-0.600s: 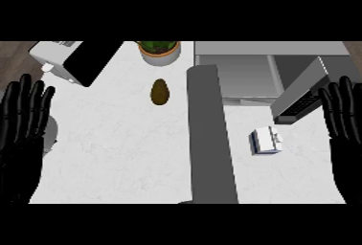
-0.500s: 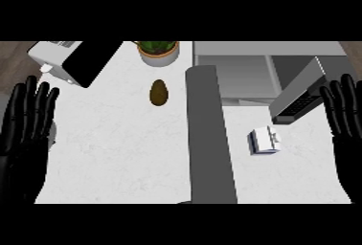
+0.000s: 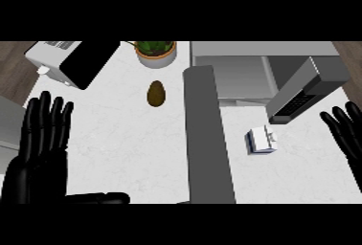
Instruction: Pick up the milk, place it into the microwave and close the microwave
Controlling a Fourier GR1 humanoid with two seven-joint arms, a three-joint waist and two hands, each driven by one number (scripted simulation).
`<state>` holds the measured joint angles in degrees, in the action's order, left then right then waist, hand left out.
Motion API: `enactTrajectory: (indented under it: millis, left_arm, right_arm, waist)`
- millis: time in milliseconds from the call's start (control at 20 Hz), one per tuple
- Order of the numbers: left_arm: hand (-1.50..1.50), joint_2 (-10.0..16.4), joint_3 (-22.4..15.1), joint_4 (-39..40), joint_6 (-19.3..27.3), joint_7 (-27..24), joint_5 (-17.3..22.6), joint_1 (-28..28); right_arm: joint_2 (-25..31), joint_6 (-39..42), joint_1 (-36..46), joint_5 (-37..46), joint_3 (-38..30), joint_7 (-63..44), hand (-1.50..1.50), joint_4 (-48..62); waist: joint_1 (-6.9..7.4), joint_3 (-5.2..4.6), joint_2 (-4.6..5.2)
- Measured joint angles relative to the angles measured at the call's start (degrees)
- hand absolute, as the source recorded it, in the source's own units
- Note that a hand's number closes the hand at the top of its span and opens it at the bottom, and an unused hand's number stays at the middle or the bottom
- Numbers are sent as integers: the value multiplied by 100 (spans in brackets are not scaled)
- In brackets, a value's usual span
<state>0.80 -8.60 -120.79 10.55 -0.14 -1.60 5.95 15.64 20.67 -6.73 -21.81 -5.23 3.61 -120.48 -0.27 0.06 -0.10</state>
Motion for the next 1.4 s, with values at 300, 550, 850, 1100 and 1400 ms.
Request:
enactTrajectory:
  millis: [300, 550, 850, 1100, 1400]
  left_arm:
    - [-150, -6, -255, -598, -169, -459, 272, 1297]
    - [-150, 100, -275, -790, -474, -1030, 522, 2137]
    - [-150, 254, -205, -1132, -825, -1464, 836, 2996]
    - [-150, 386, -14, -1204, -1238, -1976, 1133, 3735]
    - [-150, 396, 138, -1154, -1585, -2494, 1291, 4240]
  right_arm:
    - [51, 577, -767, -269, -315, 193, -150, -320]
    - [-176, 814, -1070, 182, -353, 467, -150, -360]
    - [-436, 930, -1107, 803, -378, 862, -150, -105]
    - [-627, 892, -1008, 1272, -272, 1049, -150, 173]
    - [-815, 680, -569, 2059, -152, 1509, -150, 1017]
  waist:
    - [25, -5, -8]
    - [45, -7, -8]
    - [66, -7, -7]
    - [86, -8, -8]
    - [104, -6, -3]
